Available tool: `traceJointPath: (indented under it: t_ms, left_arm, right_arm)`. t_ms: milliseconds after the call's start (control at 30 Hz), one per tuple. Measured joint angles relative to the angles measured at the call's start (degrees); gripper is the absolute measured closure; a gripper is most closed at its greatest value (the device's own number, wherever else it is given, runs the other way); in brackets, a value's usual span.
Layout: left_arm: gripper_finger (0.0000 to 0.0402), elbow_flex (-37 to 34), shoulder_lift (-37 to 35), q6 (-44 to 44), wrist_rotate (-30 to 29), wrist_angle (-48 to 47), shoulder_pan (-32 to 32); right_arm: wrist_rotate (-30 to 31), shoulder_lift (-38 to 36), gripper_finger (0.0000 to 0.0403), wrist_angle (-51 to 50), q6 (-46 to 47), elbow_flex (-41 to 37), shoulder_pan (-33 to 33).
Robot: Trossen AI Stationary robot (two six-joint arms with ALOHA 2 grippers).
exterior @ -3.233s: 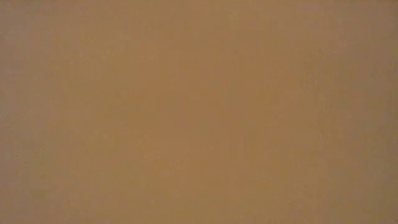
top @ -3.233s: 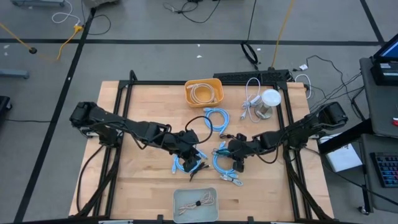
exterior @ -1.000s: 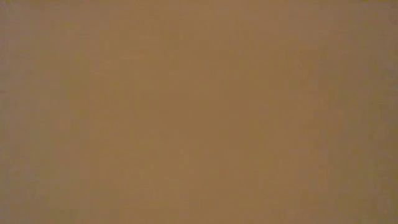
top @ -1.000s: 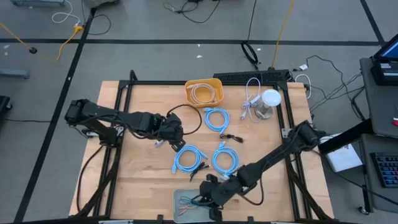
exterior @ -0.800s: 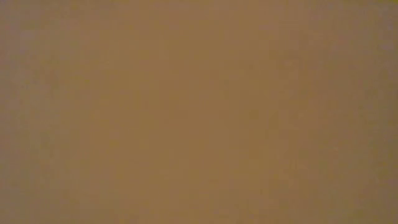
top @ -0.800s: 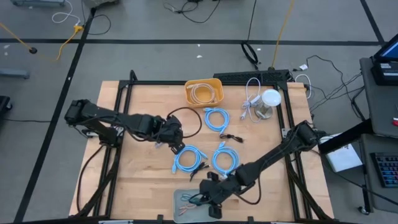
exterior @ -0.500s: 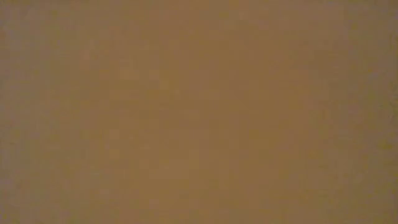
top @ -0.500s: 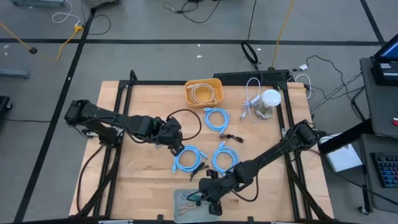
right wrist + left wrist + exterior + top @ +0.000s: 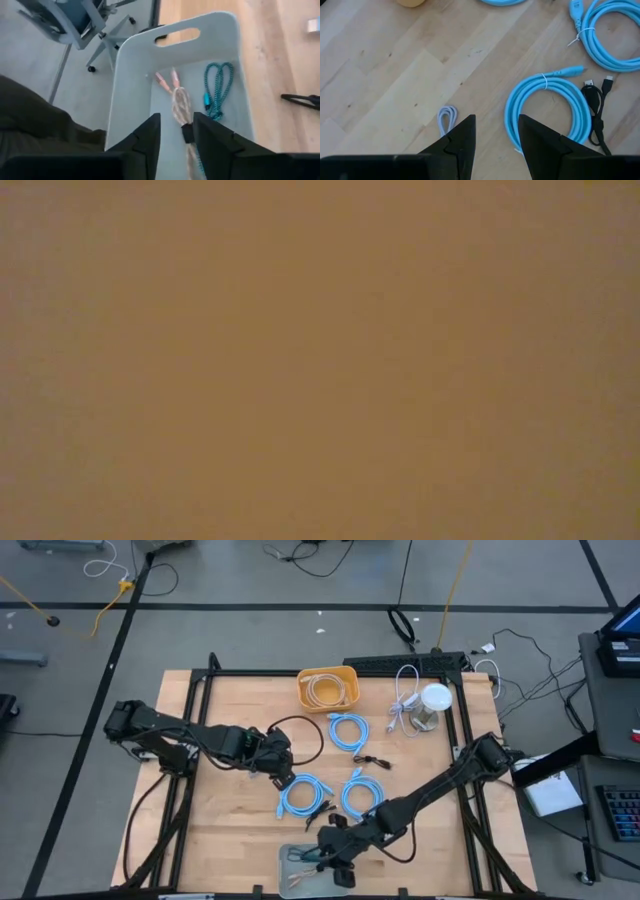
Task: Pick & Place USB Port
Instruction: Put the bottom left HDMI cable into the yellow bin
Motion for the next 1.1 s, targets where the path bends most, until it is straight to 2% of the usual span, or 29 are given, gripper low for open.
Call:
traceJointPath:
  t_ms: [300, 433, 667, 800, 933, 1100]
  left_arm:
    - [0.025, 0.0, 0.0, 0.79, 0.08, -0.05, -0.01]
    - [0.025, 0.0, 0.0, 0.96, 0.09, -0.07, -0.39]
    - [0.025, 0.0, 0.0, 1.6, 1.61, -0.07, -2.32]
    - [0.025, -0.75, -0.02, 3.12, 3.25, 0.52, -4.47]
    - [0.025, -7.09, -0.02, 0.89, 7.18, 4.88, -6.22]
    - [0.025, -22.32, 0.04, -7.5, 12.63, 25.52, -7.59]
  right_arm:
    - [3.37, -3.77, 0.0291, -16.72, -1.26, -0.04, -3.29]
    - [7.41, -7.41, 0.0293, -22.69, -3.97, -0.07, -5.76]
    - [17.94, -14.74, 0.0293, -28.63, -6.06, -0.04, -9.9]
    - [19.94, -18.63, 0.0293, -33.79, -5.13, -0.03, -11.32]
    - [20.77, -21.8, 0.0293, -36.84, -3.57, -0.07, -11.81]
    - [22.45, -23.94, 0.0293, -36.7, -1.97, -0.04, -10.69]
